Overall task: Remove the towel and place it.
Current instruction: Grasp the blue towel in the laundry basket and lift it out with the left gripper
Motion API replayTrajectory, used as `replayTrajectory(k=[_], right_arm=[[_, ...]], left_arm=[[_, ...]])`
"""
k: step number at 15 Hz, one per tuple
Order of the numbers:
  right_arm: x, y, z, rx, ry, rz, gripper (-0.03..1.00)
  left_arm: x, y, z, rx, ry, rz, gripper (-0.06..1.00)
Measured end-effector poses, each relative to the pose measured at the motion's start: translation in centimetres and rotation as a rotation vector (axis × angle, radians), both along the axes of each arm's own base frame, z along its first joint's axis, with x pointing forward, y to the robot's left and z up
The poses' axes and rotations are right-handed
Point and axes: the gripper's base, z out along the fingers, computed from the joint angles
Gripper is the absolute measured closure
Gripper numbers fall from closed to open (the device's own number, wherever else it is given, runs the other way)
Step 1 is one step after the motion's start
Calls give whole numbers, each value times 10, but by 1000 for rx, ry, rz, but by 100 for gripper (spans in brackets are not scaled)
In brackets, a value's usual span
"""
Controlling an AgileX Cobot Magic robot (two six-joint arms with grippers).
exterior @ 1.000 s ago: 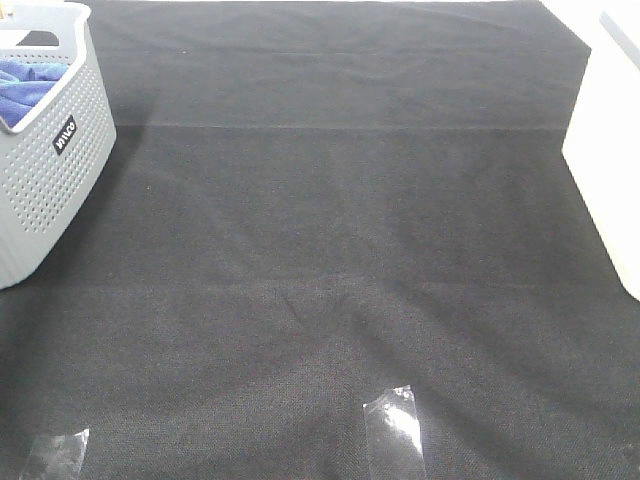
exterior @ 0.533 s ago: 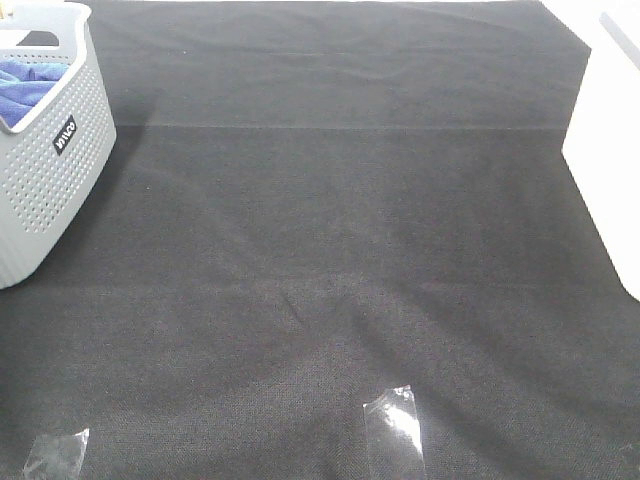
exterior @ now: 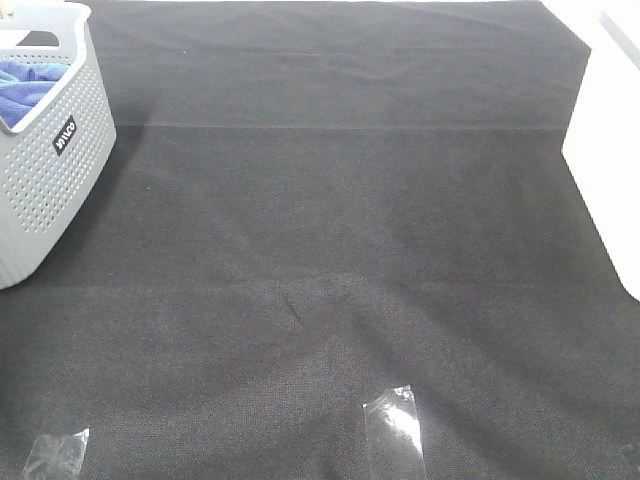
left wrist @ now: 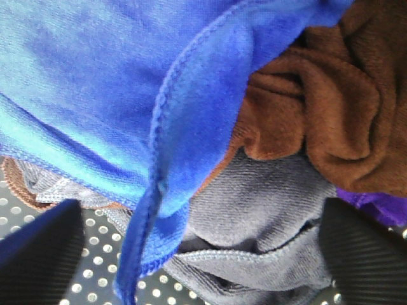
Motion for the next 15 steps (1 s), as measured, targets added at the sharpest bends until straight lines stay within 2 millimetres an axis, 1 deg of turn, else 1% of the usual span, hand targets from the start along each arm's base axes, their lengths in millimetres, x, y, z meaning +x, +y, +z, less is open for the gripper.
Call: replayTrajectory(k=[1, 2, 3, 4, 5, 6, 7, 8, 12, 14, 15], right_arm=[[0, 0, 0, 0, 0, 0, 18], [0, 0, 0, 0, 0, 0, 18], [0, 0, 0, 0, 0, 0, 18], [0, 0, 0, 0, 0, 0, 18], [0, 0, 0, 0, -1, 0, 18], [0, 0, 0, 0, -1, 0, 18], [0, 0, 0, 0, -1, 0, 18], [0, 0, 0, 0, -1, 0, 18], [0, 0, 0, 0, -1, 0, 18], [0, 0, 0, 0, -1, 0, 18], [0, 0, 0, 0, -1, 0, 18]], left_arm=[[0, 0, 0, 0, -1, 0, 17], [1, 0, 0, 1, -8, 0, 32], [1, 0, 1, 0, -18, 5, 59], [3, 0, 1, -2, -37, 18, 74], [3, 0, 1, -7, -49, 32, 86], [3, 0, 1, -7, -49, 32, 86], [4, 0, 2, -10, -57, 44, 92], [4, 1, 2, -11, -63, 48, 94], [5, 1, 2, -4, -69, 46, 94], [3, 1, 18, 7, -114, 44, 94], [2, 0, 30, 12, -147, 43, 94]])
